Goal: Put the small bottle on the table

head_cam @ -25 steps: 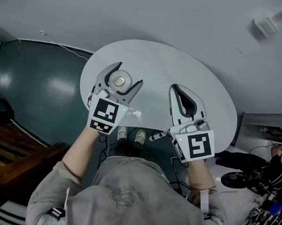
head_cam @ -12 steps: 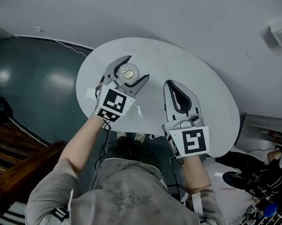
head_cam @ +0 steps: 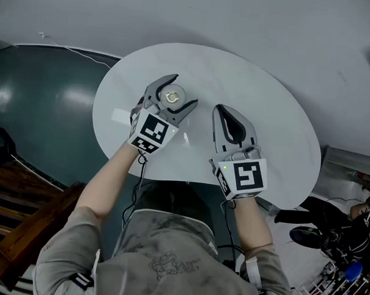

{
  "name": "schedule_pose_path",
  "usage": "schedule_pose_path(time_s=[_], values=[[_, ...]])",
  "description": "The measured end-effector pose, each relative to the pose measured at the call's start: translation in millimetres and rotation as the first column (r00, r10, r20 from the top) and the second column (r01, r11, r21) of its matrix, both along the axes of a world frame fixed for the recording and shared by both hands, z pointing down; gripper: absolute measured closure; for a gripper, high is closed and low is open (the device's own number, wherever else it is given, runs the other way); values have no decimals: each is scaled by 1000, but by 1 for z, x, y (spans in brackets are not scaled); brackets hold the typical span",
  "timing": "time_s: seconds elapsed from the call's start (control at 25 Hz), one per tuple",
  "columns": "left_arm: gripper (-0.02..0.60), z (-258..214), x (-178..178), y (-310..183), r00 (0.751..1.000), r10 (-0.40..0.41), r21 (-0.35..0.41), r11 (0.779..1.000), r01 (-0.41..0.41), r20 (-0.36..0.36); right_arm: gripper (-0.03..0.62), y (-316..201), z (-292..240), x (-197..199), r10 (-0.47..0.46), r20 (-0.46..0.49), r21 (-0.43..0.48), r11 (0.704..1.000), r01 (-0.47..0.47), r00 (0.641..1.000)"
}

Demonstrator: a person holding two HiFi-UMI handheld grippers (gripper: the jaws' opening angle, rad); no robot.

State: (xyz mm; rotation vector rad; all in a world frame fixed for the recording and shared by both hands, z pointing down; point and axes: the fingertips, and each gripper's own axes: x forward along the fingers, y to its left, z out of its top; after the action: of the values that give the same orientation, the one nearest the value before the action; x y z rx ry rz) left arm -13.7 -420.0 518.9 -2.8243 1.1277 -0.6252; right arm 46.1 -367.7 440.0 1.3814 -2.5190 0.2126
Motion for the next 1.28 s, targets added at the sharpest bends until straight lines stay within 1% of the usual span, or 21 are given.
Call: schedule_pose_path(time_s=[0.16, 0.32, 0.52, 0.64, 0.76, 0.88, 0.96, 1.04, 1.08, 1.2, 1.28], values=[[233, 41, 21, -28, 1000, 22, -59, 998, -22, 9, 563, -25, 35, 17, -1, 4, -47, 999, 1, 1000], [233, 72, 23, -49, 1000, 19, -102, 995, -18, 16, 563, -42, 59, 20, -2, 24, -78, 997, 4, 1000], [233, 97, 18, -29, 999, 37, -133, 990, -37, 0, 563, -17, 84, 12, 18, 16, -112, 994, -16, 1000], [233, 114, 14, -18, 999, 42, -152, 988, -39, 15, 563, -5, 97, 8, 22, 13, -127, 992, -20, 1000], [233, 128, 20, -11, 999, 43, -171, 984, -43, -3, 563, 2, 109, 12, 17, 7, -140, 990, -16, 1000], [233, 136, 18, -1, 999, 45, -180, 983, -46, -12, 563, 10, 115, 7, 5, -6, -144, 990, -6, 1000], [233, 135, 2, 3, 999, 40, -183, 982, -41, -11, 563, 15, 112, -11, -1, -17, -137, 991, -1, 1000], [233, 134, -11, 3, 999, 39, -177, 983, -37, 9, 563, 15, 107, -29, 4, -22, -133, 991, -7, 1000], [233, 133, -12, 0, 999, 41, -170, 985, -36, 22, 563, 11, 107, -31, 7, -20, -133, 991, -10, 1000], [233, 138, 6, -15, 998, 47, -153, 987, -41, 34, 563, -9, 114, -13, 13, -4, -138, 990, -13, 1000], [233, 141, 13, -18, 998, 49, -151, 988, -42, 42, 562, -14, 119, -8, 16, 2, -147, 989, -16, 1000]])
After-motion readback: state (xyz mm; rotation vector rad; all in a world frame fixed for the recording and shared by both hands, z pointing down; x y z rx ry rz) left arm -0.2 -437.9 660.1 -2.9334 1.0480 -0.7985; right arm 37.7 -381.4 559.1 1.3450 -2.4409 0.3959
